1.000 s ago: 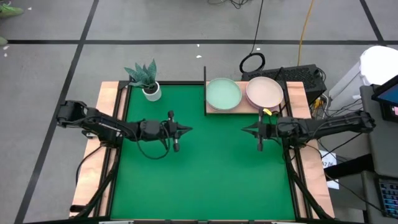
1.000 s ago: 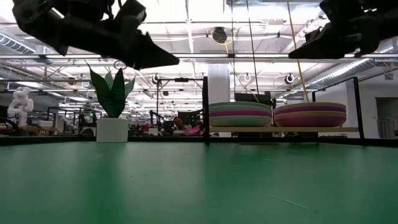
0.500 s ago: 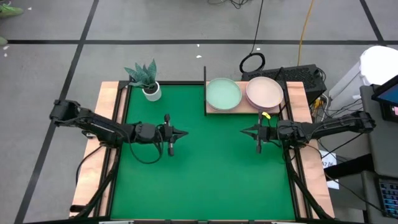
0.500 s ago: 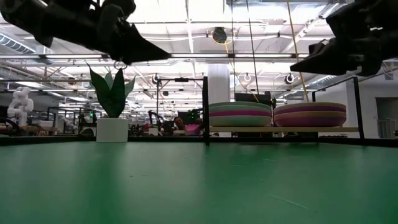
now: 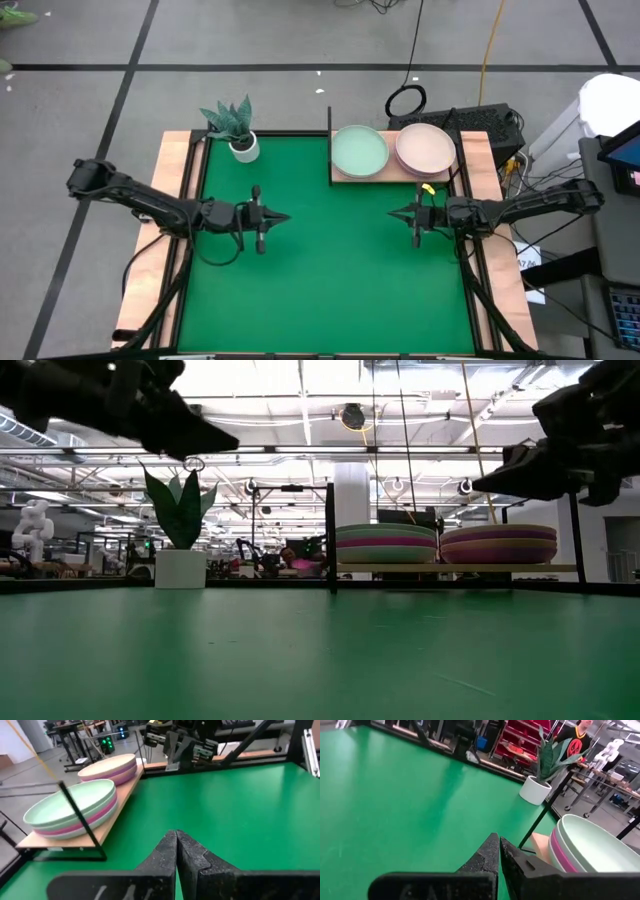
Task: Place and stack plates onto a shelf
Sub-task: Return to Home Position
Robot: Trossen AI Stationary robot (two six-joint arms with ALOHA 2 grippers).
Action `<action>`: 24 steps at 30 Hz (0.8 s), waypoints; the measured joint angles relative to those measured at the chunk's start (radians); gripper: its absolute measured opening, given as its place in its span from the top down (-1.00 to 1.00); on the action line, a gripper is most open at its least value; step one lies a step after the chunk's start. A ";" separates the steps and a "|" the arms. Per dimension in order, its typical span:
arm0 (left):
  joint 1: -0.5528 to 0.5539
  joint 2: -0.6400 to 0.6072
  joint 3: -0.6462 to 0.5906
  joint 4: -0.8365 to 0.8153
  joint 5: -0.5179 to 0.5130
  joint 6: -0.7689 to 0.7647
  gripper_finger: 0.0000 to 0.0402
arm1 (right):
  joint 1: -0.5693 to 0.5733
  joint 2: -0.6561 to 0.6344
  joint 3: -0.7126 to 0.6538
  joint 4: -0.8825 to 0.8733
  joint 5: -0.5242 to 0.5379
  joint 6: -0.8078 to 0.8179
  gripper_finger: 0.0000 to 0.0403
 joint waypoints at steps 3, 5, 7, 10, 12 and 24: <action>0.001 -0.045 -0.050 0.033 0.000 -0.017 0.99 | 0.000 -0.001 -0.009 -0.005 0.000 -0.019 1.00; 0.001 -0.084 -0.082 0.029 0.000 -0.030 0.99 | 0.000 -0.002 -0.010 -0.007 0.000 -0.024 1.00; 0.001 -0.128 -0.110 0.028 0.000 -0.043 0.99 | 0.000 -0.008 -0.010 -0.007 0.000 -0.028 1.00; -0.006 -0.190 -0.147 0.030 0.011 -0.057 0.99 | 0.000 -0.017 -0.011 -0.007 0.000 -0.028 1.00; -0.014 -0.225 -0.175 0.028 0.019 -0.066 0.99 | 0.000 -0.022 -0.011 -0.006 0.000 -0.028 1.00; -0.040 -0.338 -0.363 0.186 0.020 -0.078 0.99 | 0.000 -0.028 -0.013 -0.007 -0.053 -0.016 1.00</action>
